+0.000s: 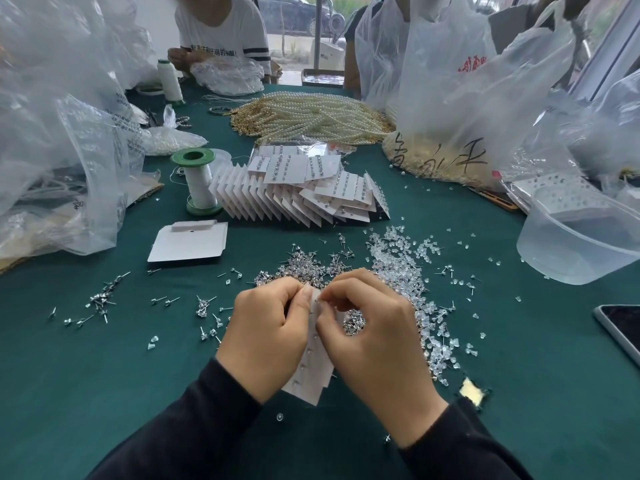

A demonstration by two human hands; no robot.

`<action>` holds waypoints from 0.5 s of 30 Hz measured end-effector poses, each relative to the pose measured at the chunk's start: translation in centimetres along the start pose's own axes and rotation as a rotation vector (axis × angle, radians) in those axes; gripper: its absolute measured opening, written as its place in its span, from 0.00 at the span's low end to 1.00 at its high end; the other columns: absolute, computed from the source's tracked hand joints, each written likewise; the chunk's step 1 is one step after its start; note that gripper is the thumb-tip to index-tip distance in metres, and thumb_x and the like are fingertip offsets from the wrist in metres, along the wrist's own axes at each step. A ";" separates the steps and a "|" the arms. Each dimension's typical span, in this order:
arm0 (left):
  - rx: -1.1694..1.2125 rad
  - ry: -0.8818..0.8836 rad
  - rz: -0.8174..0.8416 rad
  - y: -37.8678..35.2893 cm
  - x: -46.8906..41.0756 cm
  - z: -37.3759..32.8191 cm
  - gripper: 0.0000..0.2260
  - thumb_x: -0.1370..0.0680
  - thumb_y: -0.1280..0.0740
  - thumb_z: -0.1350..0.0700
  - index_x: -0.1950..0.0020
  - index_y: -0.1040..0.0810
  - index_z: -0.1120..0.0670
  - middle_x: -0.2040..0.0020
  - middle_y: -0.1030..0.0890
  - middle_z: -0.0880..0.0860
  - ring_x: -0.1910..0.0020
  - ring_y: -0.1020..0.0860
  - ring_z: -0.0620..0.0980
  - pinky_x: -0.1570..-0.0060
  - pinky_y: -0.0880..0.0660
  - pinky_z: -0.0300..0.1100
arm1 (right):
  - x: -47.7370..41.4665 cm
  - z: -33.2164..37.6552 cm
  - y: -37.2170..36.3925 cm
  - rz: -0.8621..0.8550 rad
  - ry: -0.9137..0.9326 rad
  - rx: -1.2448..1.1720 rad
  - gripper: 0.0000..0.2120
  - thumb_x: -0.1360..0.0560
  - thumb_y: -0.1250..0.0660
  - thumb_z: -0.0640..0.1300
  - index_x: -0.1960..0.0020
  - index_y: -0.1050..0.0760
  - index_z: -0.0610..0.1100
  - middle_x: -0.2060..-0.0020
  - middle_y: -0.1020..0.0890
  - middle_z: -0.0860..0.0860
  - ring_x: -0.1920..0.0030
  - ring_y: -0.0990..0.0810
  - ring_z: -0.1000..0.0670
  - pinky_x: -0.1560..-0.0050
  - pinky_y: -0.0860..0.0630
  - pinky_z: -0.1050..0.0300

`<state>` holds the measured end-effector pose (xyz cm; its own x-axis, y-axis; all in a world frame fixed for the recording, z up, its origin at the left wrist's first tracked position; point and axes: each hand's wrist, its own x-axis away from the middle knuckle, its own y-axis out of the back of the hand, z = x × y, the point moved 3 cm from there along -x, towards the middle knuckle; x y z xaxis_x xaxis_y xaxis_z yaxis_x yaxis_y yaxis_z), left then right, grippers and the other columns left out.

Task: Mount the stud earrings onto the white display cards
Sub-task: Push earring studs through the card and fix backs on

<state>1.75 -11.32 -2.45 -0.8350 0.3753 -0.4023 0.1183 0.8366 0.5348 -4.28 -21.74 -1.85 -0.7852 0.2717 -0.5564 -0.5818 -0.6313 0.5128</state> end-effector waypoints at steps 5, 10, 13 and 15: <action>-0.033 -0.028 0.016 0.0 0.2 -0.1 0.16 0.24 0.39 0.56 0.67 0.25 0.65 0.73 0.25 0.60 0.67 0.30 0.54 0.69 0.35 0.43 | 0.1 0.0 -0.1 0.001 0.024 0.017 0.03 0.32 0.30 0.32 0.61 0.20 0.38 0.63 0.20 0.50 0.64 0.22 0.55 0.61 0.24 0.63; 0.006 0.006 0.034 0.1 0.1 -0.1 0.17 0.24 0.39 0.54 0.67 0.26 0.66 0.72 0.26 0.62 0.68 0.30 0.54 0.69 0.36 0.42 | 0.1 0.0 -0.1 -0.013 0.051 0.029 0.03 0.32 0.31 0.32 0.61 0.20 0.38 0.64 0.20 0.50 0.64 0.22 0.55 0.62 0.24 0.63; 0.163 0.099 0.110 0.2 -0.2 -0.2 0.17 0.22 0.38 0.56 0.65 0.26 0.67 0.70 0.25 0.63 0.70 0.30 0.54 0.68 0.32 0.44 | 0.0 -0.3 0.1 -0.018 0.048 0.014 0.04 0.32 0.31 0.32 0.61 0.21 0.39 0.63 0.20 0.50 0.63 0.22 0.56 0.60 0.24 0.64; 0.423 0.227 0.219 0.0 -0.4 -0.4 0.18 0.21 0.40 0.55 0.62 0.23 0.67 0.68 0.22 0.60 0.70 0.25 0.52 0.69 0.26 0.41 | -0.2 -0.8 0.6 -0.039 -0.005 -0.077 0.04 0.32 0.32 0.33 0.61 0.21 0.41 0.62 0.20 0.52 0.60 0.22 0.57 0.60 0.24 0.67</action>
<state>1.83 -11.63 -1.97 -0.8561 0.5030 -0.1189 0.4707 0.8537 0.2227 -4.30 -22.76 -1.90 -0.7638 0.3004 -0.5713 -0.5938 -0.6740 0.4394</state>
